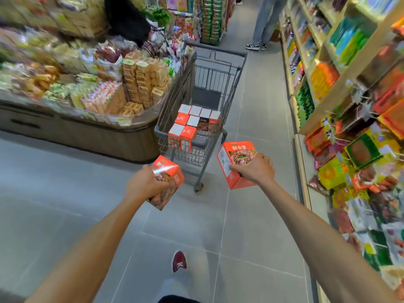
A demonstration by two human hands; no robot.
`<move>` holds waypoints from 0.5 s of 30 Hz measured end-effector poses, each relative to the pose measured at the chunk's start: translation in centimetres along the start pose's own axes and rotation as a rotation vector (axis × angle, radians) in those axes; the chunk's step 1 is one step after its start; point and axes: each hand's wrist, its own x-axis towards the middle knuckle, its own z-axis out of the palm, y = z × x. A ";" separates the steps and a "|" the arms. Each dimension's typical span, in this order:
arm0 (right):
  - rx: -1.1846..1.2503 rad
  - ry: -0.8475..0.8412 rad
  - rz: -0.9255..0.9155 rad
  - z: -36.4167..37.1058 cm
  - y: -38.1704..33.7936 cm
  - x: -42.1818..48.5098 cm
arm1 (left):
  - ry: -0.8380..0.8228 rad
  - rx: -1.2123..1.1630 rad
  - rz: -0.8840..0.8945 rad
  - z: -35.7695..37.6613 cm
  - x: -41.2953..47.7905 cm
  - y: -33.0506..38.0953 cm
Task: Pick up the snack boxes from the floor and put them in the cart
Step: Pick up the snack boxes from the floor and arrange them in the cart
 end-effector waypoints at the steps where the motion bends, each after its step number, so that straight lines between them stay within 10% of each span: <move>1: 0.005 0.003 0.006 -0.1 -1.4 1.5 | 0.000 0.006 0.011 -0.6 1.9 0.3; 15: 0.156 -0.022 0.045 0.6 -14.9 19.1 | -0.023 -0.019 0.086 -6.3 22.4 6.6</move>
